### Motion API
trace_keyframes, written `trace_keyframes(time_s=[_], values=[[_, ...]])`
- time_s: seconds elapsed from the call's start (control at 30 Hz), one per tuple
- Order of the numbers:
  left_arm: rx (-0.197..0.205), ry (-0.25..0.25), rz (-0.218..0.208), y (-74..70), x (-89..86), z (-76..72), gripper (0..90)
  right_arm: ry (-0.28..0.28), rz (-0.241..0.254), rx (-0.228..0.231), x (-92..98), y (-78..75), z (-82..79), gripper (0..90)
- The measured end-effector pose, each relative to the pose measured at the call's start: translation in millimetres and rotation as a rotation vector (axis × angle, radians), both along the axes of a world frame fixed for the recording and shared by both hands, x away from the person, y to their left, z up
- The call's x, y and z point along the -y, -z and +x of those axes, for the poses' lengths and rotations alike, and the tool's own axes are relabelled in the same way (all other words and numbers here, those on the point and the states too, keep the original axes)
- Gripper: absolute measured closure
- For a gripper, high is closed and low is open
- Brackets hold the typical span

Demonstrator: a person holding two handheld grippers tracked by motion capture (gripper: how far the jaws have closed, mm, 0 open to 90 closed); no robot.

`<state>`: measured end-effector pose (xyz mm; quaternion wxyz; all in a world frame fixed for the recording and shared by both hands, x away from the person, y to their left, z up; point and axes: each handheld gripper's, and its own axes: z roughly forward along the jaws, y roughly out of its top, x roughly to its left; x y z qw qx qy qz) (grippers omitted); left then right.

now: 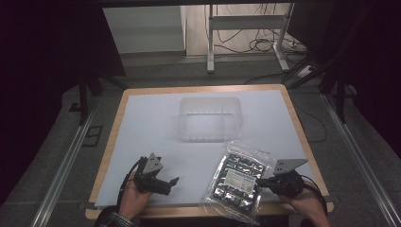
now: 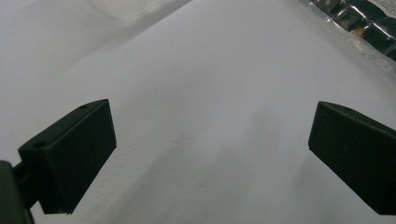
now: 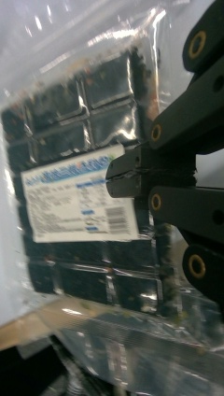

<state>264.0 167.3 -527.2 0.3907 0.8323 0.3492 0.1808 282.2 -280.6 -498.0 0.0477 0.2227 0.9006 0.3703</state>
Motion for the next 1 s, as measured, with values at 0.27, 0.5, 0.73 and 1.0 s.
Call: trace_keyframes(time_s=[0.27, 0.5, 0.73, 1.0], values=[[-0.002, 0.002, 0.004, 0.2, -0.1, 0.2, 0.6, -0.106, -0.043, -0.002, -4.4, 4.5, -5.2, 89.3], [-0.004, 0.003, 0.012, 0.7, 0.4, 0.6, 0.7, -0.137, -0.06, -0.018, -7.7, 8.6, -6.1, 89.3], [-0.005, -0.001, 0.013, 1.1, 0.4, 1.0, 0.8, -0.163, -0.055, -0.01, -17.2, 10.2, -6.2, 89.3], [-0.006, -0.003, 0.016, 1.4, 0.5, 1.3, 0.9, -0.169, -0.069, -0.005, -28.8, 9.9, -6.4, 89.3]])
